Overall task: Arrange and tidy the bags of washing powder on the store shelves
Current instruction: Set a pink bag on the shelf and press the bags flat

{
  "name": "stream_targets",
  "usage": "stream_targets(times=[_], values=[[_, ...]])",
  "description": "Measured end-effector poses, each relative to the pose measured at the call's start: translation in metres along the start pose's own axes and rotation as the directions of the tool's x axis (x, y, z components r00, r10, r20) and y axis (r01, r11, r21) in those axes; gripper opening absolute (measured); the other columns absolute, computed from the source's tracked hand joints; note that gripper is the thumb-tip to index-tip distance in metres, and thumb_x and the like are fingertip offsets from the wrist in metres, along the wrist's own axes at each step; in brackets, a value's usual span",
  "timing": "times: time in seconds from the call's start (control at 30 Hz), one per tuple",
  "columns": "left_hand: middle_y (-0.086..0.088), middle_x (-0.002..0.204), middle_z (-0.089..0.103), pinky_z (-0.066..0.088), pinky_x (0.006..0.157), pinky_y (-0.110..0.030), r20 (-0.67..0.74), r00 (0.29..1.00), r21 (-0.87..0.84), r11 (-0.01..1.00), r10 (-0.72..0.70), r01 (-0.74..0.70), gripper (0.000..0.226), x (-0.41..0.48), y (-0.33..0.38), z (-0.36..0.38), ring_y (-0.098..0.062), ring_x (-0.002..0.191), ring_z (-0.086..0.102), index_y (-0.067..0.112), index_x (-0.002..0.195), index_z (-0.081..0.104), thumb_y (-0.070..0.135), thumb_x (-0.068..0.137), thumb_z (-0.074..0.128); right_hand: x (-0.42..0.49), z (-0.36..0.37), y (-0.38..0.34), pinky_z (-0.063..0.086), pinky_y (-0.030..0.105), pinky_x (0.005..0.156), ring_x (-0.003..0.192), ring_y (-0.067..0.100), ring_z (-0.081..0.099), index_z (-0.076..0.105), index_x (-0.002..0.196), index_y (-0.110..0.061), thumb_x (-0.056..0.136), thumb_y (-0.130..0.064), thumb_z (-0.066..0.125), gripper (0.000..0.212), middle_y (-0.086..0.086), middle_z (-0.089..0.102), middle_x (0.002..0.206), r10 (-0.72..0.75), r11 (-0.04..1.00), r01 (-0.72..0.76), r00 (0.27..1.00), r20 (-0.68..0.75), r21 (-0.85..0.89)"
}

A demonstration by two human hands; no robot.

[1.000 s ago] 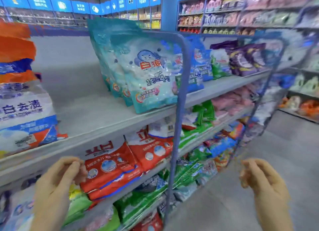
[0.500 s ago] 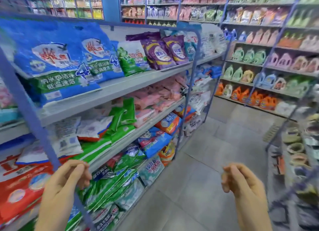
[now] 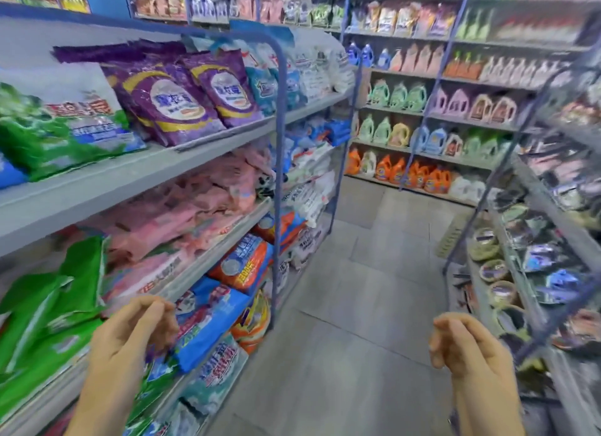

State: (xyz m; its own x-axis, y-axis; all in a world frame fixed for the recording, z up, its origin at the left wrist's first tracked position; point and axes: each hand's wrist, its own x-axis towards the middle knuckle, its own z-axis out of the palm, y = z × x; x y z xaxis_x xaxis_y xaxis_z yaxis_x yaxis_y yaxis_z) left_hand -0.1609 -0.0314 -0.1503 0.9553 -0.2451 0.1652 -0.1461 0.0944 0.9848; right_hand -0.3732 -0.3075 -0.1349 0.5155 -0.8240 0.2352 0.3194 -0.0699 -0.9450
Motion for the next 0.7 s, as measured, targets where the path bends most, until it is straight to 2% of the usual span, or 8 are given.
stream_targets(times=[0.03,0.13,0.23,0.27,0.43,0.6,0.63,0.7], values=[[-0.005,0.056,0.061,0.046,0.046,-0.013,0.016,1.0,-0.012,1.0,-0.004,0.004,0.028,0.023,-0.003,0.015,-0.007,0.045,0.056,0.024,0.064,0.071,0.029,0.088,0.061,0.023,0.002,0.003,0.036,0.011,0.042,0.04,0.012,0.043,0.068,0.066,-0.018,0.042,-0.075,0.074,0.062,0.005,0.054,0.049,0.017,1.0,-0.017,1.0,-0.003,-0.021],[0.001,0.054,0.062,0.043,0.047,-0.013,-0.02,0.998,-0.032,0.997,0.064,-0.065,0.029,0.086,-0.009,0.058,-0.005,0.047,0.051,0.011,0.068,0.065,0.012,0.093,0.05,0.093,0.009,0.016,0.036,0.012,0.042,0.039,0.013,0.043,0.069,0.066,-0.017,0.038,-0.077,0.076,0.066,0.006,0.054,0.049,0.007,1.0,-0.007,1.0,-0.029,0.0],[0.0,0.056,0.06,0.042,0.048,-0.014,0.025,0.996,-0.041,0.995,0.088,-0.087,0.025,0.14,-0.008,0.103,-0.007,0.048,0.049,0.018,0.071,0.066,0.041,0.074,0.057,0.154,0.012,0.027,0.037,0.012,0.043,0.041,0.012,0.044,0.068,0.067,-0.017,0.041,-0.076,0.075,0.065,0.004,0.054,0.05,-0.002,1.0,0.001,0.999,-0.048,-0.018],[0.0,0.056,0.059,0.042,0.049,-0.014,0.042,0.995,-0.04,0.995,0.091,-0.089,0.025,0.157,-0.01,0.117,-0.007,0.048,0.049,0.018,0.071,0.066,0.041,0.074,0.057,0.173,0.013,0.031,0.038,0.012,0.044,0.042,0.012,0.044,0.068,0.068,-0.017,0.042,-0.076,0.075,0.065,0.004,0.054,0.051,0.004,1.0,-0.006,0.999,-0.054,-0.024],[-0.001,0.055,0.058,0.043,0.048,-0.012,0.073,0.995,0.02,0.997,0.073,-0.075,0.025,0.238,-0.031,0.187,-0.006,0.048,0.05,0.003,0.076,0.059,0.005,0.096,0.045,0.265,0.012,0.056,0.039,0.013,0.045,0.045,0.011,0.046,0.069,0.07,-0.018,0.051,-0.072,0.071,0.058,0.002,0.055,0.053,-0.009,0.999,0.005,0.997,-0.08,-0.047],[0.002,0.053,0.061,0.045,0.048,-0.012,0.012,0.999,0.028,0.998,0.051,-0.051,0.037,0.313,-0.065,0.264,-0.006,0.048,0.051,0.017,0.067,0.068,0.008,0.096,0.047,0.373,0.001,0.093,0.037,0.014,0.043,0.044,0.012,0.044,0.069,0.066,-0.019,0.086,-0.033,0.056,0.028,0.003,0.053,0.05,0.02,0.998,-0.026,0.995,-0.097,-0.057],[0.004,0.053,0.061,0.045,0.048,-0.012,0.003,0.999,0.026,0.998,0.049,-0.05,0.041,0.326,-0.069,0.282,-0.005,0.048,0.052,0.023,0.065,0.069,0.008,0.096,0.046,0.398,-0.002,0.101,0.038,0.014,0.043,0.044,0.011,0.045,0.069,0.066,-0.019,0.086,-0.035,0.057,0.028,0.003,0.054,0.05,0.026,0.998,-0.031,0.996,-0.086,-0.059],[0.006,0.052,0.061,0.044,0.048,-0.011,-0.041,0.998,0.009,0.999,0.051,-0.051,0.048,0.351,-0.078,0.317,-0.003,0.047,0.052,0.029,0.062,0.07,0.006,0.096,0.045,0.451,-0.005,0.113,0.038,0.014,0.044,0.044,0.011,0.046,0.069,0.068,-0.02,0.065,-0.064,0.067,0.044,0.002,0.055,0.051,0.037,0.997,-0.039,0.998,-0.041,-0.07]])
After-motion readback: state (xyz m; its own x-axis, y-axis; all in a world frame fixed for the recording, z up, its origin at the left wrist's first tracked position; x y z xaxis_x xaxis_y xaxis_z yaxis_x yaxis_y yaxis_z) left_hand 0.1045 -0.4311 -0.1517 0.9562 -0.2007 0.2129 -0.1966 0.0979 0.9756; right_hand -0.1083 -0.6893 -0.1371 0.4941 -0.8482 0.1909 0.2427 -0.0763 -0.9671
